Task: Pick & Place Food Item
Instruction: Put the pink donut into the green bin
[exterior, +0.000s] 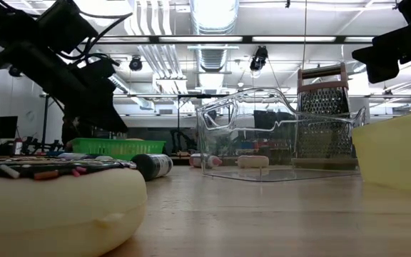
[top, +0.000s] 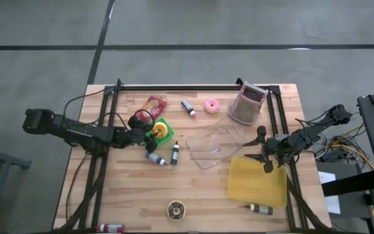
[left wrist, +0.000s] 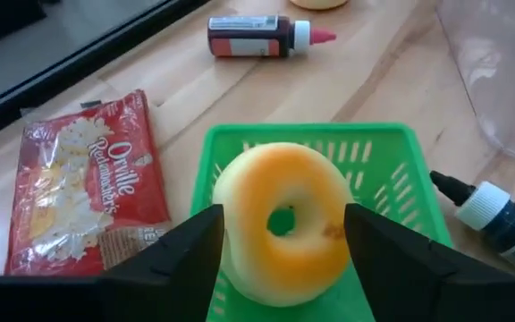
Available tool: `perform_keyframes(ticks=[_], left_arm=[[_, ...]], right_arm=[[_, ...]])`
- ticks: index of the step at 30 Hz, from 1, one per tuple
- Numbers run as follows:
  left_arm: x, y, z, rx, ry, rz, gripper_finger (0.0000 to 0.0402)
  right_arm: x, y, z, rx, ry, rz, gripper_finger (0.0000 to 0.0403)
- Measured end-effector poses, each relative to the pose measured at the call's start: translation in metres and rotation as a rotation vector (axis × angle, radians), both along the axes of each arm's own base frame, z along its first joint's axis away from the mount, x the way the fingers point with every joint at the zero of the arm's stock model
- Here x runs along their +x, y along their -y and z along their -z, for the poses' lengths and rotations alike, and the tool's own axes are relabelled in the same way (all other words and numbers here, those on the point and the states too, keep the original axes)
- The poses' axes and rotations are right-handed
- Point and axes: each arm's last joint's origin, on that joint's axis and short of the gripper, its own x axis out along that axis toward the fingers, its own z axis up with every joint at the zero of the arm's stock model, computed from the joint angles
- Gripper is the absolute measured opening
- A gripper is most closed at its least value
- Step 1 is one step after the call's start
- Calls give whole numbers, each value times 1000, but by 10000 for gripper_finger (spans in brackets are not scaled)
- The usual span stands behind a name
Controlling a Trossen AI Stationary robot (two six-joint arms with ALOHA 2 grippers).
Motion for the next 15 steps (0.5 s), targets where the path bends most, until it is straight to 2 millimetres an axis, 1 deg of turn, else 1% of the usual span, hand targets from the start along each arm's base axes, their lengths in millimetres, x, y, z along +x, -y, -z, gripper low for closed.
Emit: perform_keyframes(ticks=[5, 11, 15], left_arm=[[3, 0, -5, 33, -6, 20, 237], [11, 0, -18, 99, -5, 73, 237], [18, 1, -27, 154, 58, 148, 236]], right_arm=[[0, 0, 0, -1, -1, 0, 192], [0, 0, 1, -2, -3, 0, 192], [0, 0, 0, 4, 6, 1, 192]])
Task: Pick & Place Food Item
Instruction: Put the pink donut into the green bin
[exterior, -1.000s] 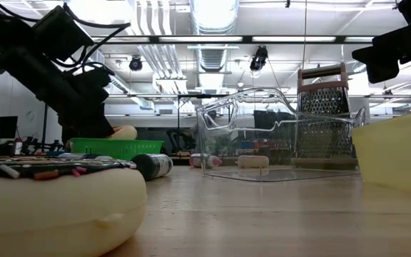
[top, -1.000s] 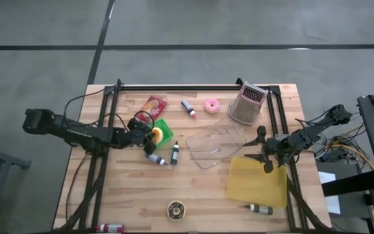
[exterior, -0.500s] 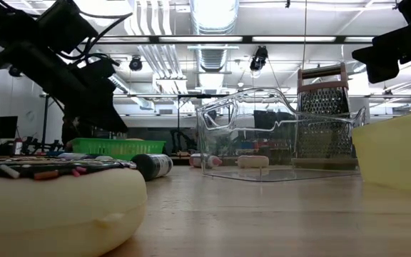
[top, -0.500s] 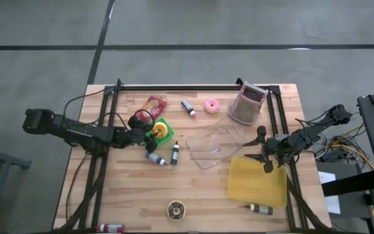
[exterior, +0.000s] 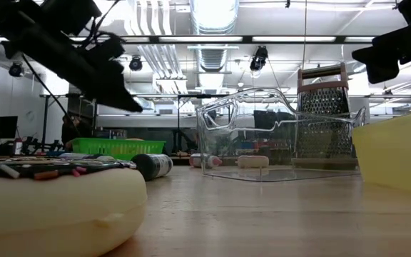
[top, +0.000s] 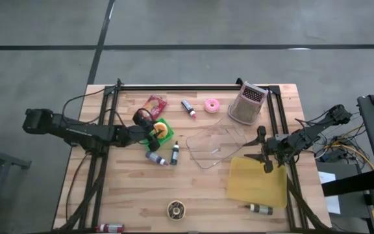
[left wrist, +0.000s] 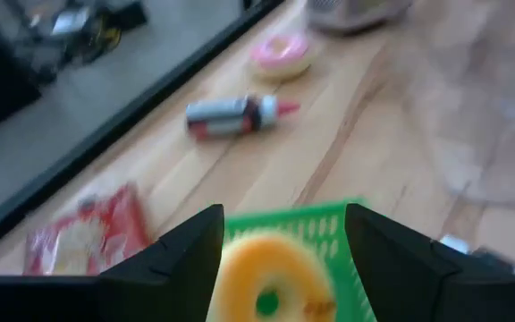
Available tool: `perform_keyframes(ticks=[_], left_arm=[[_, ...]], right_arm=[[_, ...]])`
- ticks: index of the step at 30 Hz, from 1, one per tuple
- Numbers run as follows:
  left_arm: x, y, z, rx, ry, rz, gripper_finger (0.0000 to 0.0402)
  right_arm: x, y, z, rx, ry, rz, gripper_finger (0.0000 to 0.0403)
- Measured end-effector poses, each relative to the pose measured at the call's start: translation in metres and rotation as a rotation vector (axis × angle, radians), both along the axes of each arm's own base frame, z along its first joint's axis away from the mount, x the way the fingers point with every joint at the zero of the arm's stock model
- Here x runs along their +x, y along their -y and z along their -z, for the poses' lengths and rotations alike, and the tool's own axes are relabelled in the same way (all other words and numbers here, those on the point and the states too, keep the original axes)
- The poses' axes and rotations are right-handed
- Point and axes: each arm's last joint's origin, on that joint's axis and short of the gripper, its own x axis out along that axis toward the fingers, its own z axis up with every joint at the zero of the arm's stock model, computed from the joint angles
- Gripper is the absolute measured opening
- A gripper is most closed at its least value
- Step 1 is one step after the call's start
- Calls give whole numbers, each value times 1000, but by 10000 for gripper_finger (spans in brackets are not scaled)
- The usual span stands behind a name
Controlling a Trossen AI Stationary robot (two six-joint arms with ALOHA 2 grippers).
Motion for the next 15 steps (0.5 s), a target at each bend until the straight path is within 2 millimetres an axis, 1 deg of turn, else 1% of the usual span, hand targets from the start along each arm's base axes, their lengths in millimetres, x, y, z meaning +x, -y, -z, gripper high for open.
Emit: perform_keyframes(ticks=[5, 8, 11, 15], left_arm=[[8, 3, -11, 47, 90, 149, 236], [11, 5, -16, 66, 128, 227, 236], [12, 6, -20, 96, 161, 271, 236], [15, 6, -28, 131, 227, 311, 236]], right_arm=[[0, 0, 0, -2, 20, 4, 192], [1, 1, 0, -13, 24, 60, 192], [1, 2, -2, -38, 47, 79, 192], [5, 0, -11, -87, 131, 86, 192]])
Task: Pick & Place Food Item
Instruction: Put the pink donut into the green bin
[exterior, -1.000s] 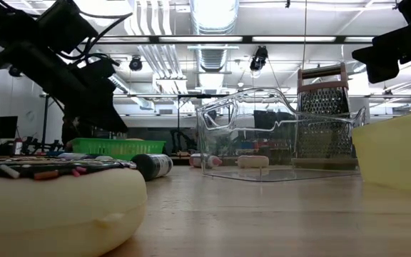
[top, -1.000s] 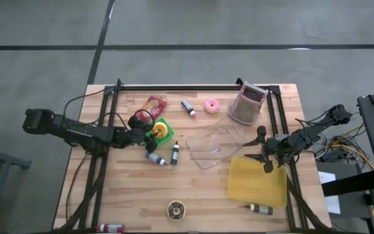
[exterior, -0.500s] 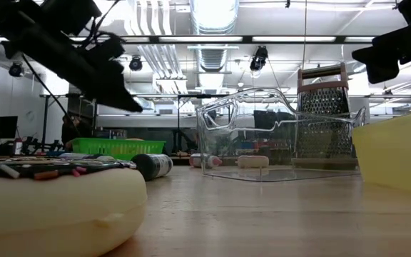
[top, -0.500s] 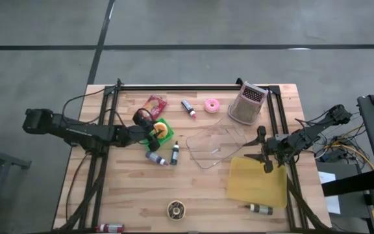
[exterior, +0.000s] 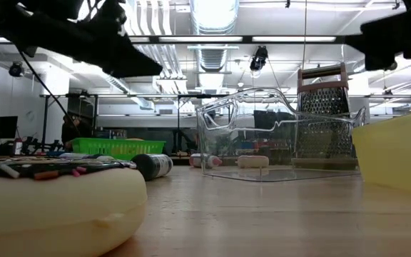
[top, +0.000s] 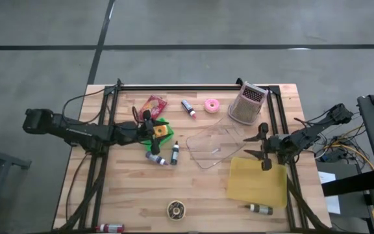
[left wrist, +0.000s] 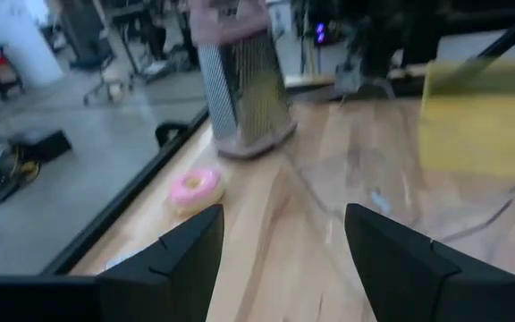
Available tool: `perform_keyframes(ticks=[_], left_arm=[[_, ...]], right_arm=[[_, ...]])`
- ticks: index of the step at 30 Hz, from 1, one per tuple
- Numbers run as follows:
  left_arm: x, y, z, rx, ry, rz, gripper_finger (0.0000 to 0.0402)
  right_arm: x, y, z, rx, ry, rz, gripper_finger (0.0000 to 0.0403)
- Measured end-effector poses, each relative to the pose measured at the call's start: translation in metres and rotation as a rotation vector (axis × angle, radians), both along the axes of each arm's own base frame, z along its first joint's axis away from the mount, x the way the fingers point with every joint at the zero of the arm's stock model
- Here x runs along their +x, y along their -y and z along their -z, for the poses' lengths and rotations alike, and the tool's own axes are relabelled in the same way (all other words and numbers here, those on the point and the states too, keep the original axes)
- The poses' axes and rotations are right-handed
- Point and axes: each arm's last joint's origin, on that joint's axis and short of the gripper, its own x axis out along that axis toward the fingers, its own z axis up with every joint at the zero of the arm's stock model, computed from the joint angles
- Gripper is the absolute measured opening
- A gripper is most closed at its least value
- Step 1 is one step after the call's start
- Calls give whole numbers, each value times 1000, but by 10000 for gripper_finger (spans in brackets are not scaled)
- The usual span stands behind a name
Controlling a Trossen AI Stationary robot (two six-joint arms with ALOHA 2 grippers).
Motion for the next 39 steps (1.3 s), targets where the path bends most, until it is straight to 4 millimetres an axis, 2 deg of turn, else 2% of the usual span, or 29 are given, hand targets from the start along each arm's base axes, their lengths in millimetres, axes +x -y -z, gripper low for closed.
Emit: perform_keyframes(ticks=[6, 11, 17, 21, 29, 35, 39], left_arm=[[1, 1, -3, -4, 30, 49, 236], [1, 1, -2, -3, 27, 51, 236], [1, 2, -2, 8, 22, 72, 236], [0, 2, 0, 11, 4, 81, 236], [-5, 2, 10, 10, -5, 82, 236], [-8, 2, 13, 6, 25, 80, 236], [-8, 2, 14, 3, 24, 80, 234]], right_arm=[[14, 2, -4, -54, -12, 89, 192], [36, 4, -17, -75, -84, 169, 192], [78, 9, -46, -128, -145, 171, 192], [113, 22, -59, -156, -247, 200, 192], [175, 82, -69, -94, -507, 205, 191], [205, 134, -83, 7, -615, 183, 191], [221, 166, -84, 71, -731, 170, 191]])
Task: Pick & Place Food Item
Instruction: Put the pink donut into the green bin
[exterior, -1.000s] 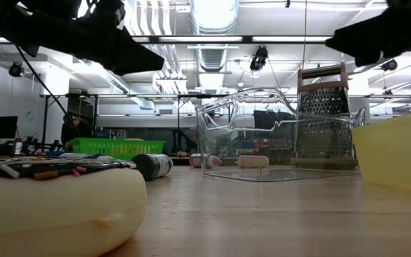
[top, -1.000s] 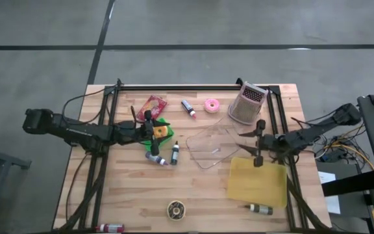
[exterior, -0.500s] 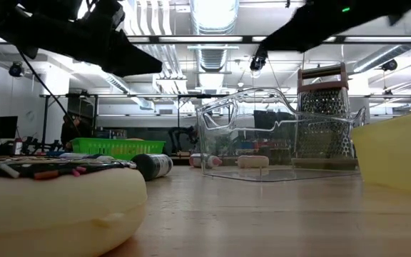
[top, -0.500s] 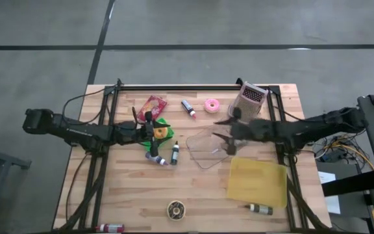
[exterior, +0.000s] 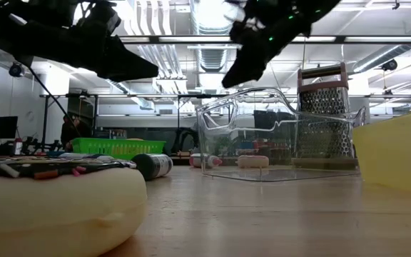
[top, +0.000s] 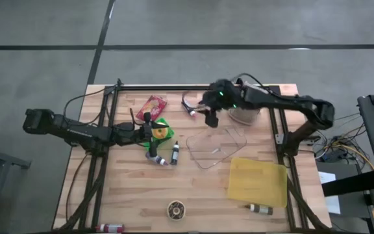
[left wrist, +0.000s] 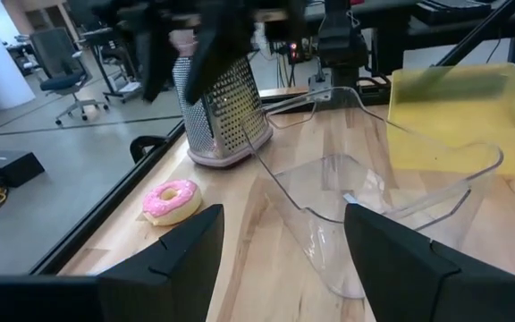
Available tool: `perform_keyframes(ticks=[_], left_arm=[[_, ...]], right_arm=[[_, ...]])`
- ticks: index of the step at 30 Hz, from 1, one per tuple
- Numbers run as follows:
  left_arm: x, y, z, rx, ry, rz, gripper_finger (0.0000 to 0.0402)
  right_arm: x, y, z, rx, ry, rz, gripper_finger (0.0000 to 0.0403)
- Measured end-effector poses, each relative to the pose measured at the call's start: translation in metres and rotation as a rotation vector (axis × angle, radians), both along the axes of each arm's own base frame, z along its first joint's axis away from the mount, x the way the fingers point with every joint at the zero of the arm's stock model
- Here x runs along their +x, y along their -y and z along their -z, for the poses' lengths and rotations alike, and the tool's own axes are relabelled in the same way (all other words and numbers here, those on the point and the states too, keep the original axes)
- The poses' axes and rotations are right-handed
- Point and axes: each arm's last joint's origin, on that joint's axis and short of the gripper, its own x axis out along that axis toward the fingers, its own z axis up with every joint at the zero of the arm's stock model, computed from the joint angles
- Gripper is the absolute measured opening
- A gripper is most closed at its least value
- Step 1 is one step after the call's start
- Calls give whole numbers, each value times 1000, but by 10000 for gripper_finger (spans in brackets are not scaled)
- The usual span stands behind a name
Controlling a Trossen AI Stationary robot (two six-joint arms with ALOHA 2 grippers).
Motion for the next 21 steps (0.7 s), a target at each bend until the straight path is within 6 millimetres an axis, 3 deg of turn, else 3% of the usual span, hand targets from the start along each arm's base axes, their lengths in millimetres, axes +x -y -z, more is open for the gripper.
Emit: perform_keyframes(ticks=[5, 11, 21], left_arm=[[-1, 0, 3, -3, -8, -3, 234], [-2, 0, 3, -7, -8, -4, 234], [-2, 0, 4, -16, -9, -6, 234]], right_arm=[[17, 30, 10, 67, -190, 18, 192], [28, 51, 21, 136, -313, 19, 192], [6, 90, 45, 268, -466, 115, 192]])
